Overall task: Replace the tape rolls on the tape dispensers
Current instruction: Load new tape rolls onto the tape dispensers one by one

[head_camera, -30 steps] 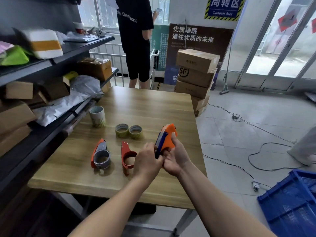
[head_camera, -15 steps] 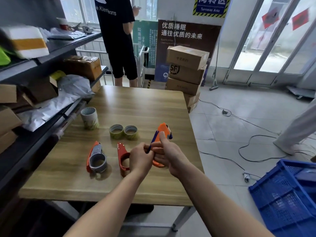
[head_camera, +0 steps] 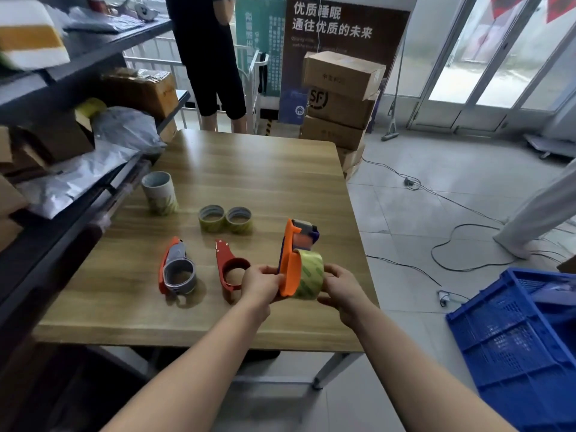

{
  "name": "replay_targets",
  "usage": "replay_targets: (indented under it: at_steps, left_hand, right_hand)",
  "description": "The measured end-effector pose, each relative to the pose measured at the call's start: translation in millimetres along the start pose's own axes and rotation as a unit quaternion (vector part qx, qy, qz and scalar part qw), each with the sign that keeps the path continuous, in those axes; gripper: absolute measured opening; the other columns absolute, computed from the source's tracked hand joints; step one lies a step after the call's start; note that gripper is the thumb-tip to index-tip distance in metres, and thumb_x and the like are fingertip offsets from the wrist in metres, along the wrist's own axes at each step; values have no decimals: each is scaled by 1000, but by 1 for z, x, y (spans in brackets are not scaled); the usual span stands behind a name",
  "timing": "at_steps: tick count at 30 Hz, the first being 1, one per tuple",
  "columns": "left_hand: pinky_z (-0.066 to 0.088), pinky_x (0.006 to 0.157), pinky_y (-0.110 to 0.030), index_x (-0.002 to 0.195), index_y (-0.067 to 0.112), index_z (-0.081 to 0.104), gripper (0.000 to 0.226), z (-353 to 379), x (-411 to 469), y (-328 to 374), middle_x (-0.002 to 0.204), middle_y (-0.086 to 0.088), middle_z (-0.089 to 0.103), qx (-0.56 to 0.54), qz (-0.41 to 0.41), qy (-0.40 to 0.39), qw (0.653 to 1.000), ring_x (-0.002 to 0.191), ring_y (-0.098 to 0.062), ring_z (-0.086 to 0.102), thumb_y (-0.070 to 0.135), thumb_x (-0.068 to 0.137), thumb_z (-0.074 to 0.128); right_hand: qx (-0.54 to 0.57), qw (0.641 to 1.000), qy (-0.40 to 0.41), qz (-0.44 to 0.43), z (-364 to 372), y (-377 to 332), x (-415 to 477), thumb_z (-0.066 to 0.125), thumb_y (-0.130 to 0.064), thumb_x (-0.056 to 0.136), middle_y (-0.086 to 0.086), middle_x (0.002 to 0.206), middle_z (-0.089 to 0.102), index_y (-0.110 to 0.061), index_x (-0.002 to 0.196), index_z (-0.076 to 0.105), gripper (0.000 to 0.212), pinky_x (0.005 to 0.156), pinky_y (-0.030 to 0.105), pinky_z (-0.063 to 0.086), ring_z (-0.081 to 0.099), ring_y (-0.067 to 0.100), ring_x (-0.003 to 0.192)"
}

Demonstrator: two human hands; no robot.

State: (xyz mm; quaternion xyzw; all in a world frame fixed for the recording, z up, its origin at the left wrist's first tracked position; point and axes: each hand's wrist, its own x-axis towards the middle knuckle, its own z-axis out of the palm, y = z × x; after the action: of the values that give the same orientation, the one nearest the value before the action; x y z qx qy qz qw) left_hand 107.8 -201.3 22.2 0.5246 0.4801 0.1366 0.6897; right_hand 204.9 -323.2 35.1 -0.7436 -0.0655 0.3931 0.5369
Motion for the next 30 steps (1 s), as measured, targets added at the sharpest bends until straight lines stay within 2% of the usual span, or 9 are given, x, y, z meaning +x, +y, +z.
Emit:
replay_targets:
  at_steps: [2,6,9,12,15,17,20,24,30]
  left_hand:
    - [57,57,-31,88,11,60,11,4,-3,-5,86,-11,67,-3,-14,-15,1000,77,-23,68,4,83,67]
    - [59,67,-37,86,14,59,7,17,-7,-18,88,-10,67,24,-27,-37,999,81,-24,68,9,88,63]
    - [60,71,-41,86,12,62,6,25,-6,-26,88,-13,69,43,-32,-27,998,82,-28,68,7,87,61]
    - [55,62,-33,86,13,66,7,28,-2,-37,86,-9,70,94,-20,-28,995,78,-21,67,9,87,60]
    - [44,53,-24,81,16,67,8,33,2,-48,78,-4,69,149,-6,-35,988,66,-13,62,12,86,61]
    - [41,50,-21,77,19,66,9,37,5,-54,74,0,69,184,-11,-30,982,63,-10,61,16,86,62]
    - [43,52,-23,78,18,64,10,41,13,-65,75,-1,68,195,-39,-27,980,68,-13,62,16,86,60]
    - [48,55,-27,85,12,60,4,39,24,-80,85,-9,68,211,-92,-16,973,77,-23,64,15,84,57]
    - [36,42,-22,89,1,62,18,39,28,-101,61,-13,59,244,-146,-45,958,46,-19,48,4,82,45]
  right_hand:
    - [37,999,-26,15,0,7,0,52,-13,96,9,106,70,-14,120,58,25,71,33,56,68,21,96]
    - [66,998,-23,2,4,14,-2,50,-13,98,7,96,71,-14,112,60,17,53,26,55,70,17,76]
    - [34,999,-12,-7,6,23,-2,51,-10,96,8,92,71,-12,104,65,17,54,26,55,68,19,76]
    - [-32,999,8,-6,0,33,1,51,-5,95,4,86,69,-12,98,66,16,49,22,52,66,16,74]
    - [-41,999,24,7,-5,41,6,47,1,94,3,78,67,-15,84,66,27,41,17,47,61,12,63]
    - [-62,997,31,14,-8,46,12,48,4,90,7,84,69,-10,90,68,24,45,18,46,61,15,65]
    - [-85,996,25,15,-11,52,21,52,3,88,16,101,71,-2,103,68,23,60,26,51,64,22,82]
    - [-118,992,-15,34,-13,64,30,63,-3,83,10,93,67,-11,114,60,32,45,23,41,58,19,68]
    - [-116,990,-5,82,-12,96,40,64,-2,81,5,82,62,-6,100,61,20,40,22,41,57,18,62]
